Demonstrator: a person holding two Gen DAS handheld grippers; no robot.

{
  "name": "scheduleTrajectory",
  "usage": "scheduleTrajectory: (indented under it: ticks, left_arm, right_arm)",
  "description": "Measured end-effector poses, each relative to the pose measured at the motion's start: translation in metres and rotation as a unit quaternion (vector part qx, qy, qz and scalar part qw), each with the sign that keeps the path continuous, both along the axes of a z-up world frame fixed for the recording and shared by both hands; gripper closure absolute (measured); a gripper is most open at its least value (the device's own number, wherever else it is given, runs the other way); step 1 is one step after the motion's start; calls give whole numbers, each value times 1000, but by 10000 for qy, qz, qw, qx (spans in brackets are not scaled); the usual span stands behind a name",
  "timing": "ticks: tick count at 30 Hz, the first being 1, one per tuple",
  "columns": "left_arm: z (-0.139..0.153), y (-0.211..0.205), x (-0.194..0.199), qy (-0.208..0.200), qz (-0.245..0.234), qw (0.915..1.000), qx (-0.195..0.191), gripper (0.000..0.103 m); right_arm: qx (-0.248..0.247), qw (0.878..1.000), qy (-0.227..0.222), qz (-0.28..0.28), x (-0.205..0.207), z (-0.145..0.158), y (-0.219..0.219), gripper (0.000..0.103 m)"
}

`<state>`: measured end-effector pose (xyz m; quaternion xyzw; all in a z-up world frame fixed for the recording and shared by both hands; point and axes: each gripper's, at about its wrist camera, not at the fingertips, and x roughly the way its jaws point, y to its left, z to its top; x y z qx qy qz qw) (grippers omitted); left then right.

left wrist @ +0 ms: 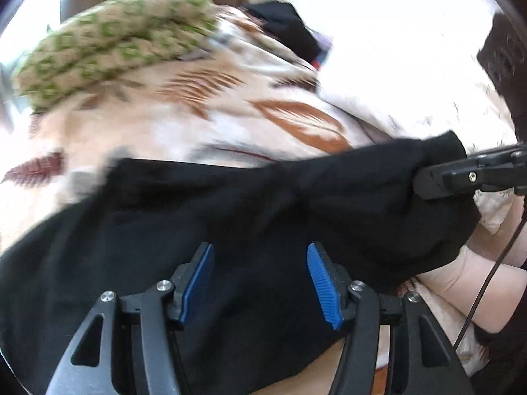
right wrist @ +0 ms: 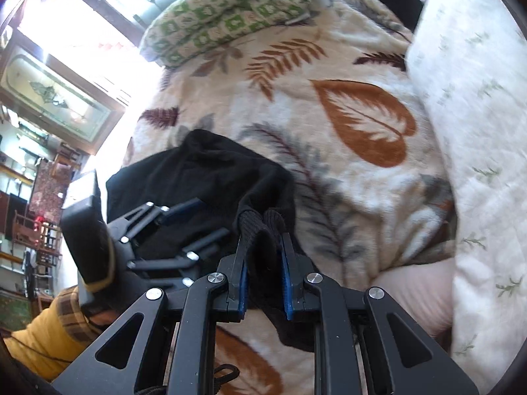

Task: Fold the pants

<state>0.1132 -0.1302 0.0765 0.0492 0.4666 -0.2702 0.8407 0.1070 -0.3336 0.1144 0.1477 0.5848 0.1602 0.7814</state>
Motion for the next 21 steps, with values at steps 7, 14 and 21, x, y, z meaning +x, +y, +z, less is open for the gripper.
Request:
scheduleTrajectory:
  ticks: [7, 14, 21]
  left_arm:
    - [-4, 92, 13, 122, 713, 9974, -19, 42]
    - [-25, 143, 13, 516, 1163, 9910, -417, 41]
    - [-20, 149, 10, 759, 1079, 9871, -910, 41]
  right_arm:
    - [619, 9979, 178, -54, 41, -7, 66, 87]
    - [1532, 9856, 601, -383, 69, -40, 125, 48]
    - [793, 9957, -447, 152, 28, -5, 111, 47]
